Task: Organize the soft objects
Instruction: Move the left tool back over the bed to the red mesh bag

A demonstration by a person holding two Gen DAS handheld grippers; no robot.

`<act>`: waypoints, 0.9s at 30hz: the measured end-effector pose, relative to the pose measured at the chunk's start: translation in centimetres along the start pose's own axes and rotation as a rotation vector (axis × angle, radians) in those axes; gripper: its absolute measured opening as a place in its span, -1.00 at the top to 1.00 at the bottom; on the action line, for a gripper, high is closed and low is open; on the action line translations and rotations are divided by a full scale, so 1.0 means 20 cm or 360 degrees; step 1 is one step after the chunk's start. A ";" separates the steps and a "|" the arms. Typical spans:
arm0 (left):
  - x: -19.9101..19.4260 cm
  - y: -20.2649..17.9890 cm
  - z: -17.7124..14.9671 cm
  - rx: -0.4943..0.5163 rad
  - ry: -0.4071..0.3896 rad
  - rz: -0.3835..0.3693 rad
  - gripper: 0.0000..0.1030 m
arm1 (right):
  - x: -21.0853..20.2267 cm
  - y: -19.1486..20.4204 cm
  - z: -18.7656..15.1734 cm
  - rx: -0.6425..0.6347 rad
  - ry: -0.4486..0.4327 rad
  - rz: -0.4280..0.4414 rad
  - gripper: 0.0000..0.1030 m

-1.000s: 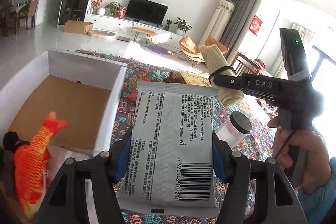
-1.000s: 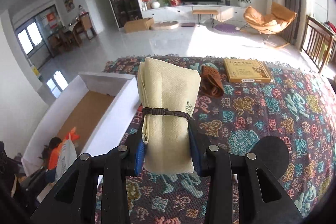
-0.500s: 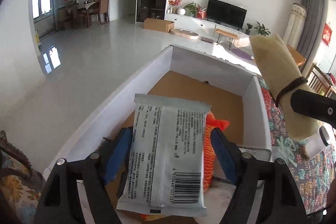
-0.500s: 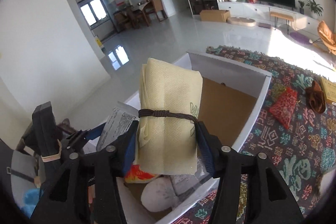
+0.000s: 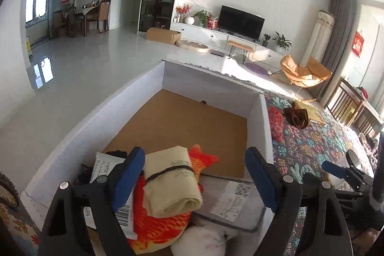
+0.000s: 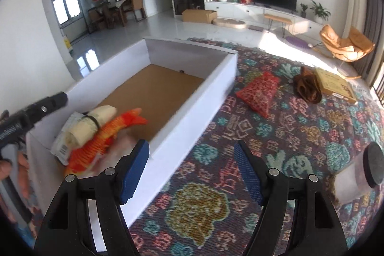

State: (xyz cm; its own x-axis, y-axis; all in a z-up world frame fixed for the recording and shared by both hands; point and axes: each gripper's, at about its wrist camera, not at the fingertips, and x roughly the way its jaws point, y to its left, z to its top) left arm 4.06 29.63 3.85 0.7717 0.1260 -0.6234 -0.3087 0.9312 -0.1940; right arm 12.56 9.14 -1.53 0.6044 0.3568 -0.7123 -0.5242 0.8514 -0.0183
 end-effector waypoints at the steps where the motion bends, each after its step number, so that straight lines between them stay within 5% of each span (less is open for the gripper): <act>1: 0.00 -0.07 0.00 0.0038 0.0004 -0.0050 -0.66 | 0.04 -0.06 -0.09 0.0003 0.0025 -0.0093 -0.49; 6: 0.00 -0.41 -0.04 0.0199 0.0043 -0.0295 -0.66 | 0.18 -0.33 -0.44 0.0034 0.0165 -0.0332 -0.48; 11: 0.03 -0.70 -0.11 0.0349 0.0158 -0.0427 -0.66 | 0.16 -0.47 -0.52 0.0146 0.0131 -0.0371 -0.48; 18: 0.07 -0.88 -0.23 0.0460 0.0278 -0.0477 -0.66 | 0.13 -0.63 -0.56 0.0382 0.0103 -0.0321 -0.48; 27: 0.18 -1.00 -0.28 0.0562 0.0422 -0.0488 -0.66 | 0.13 -0.62 -0.58 0.0351 0.0143 -0.0319 -0.49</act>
State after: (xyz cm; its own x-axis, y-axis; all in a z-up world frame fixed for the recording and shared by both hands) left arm 10.00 9.51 1.21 0.6162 -0.2179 -0.7568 0.1497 0.9758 -0.1591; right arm 13.58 -5.01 -11.32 0.6221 0.1466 -0.7691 -0.2513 0.9677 -0.0188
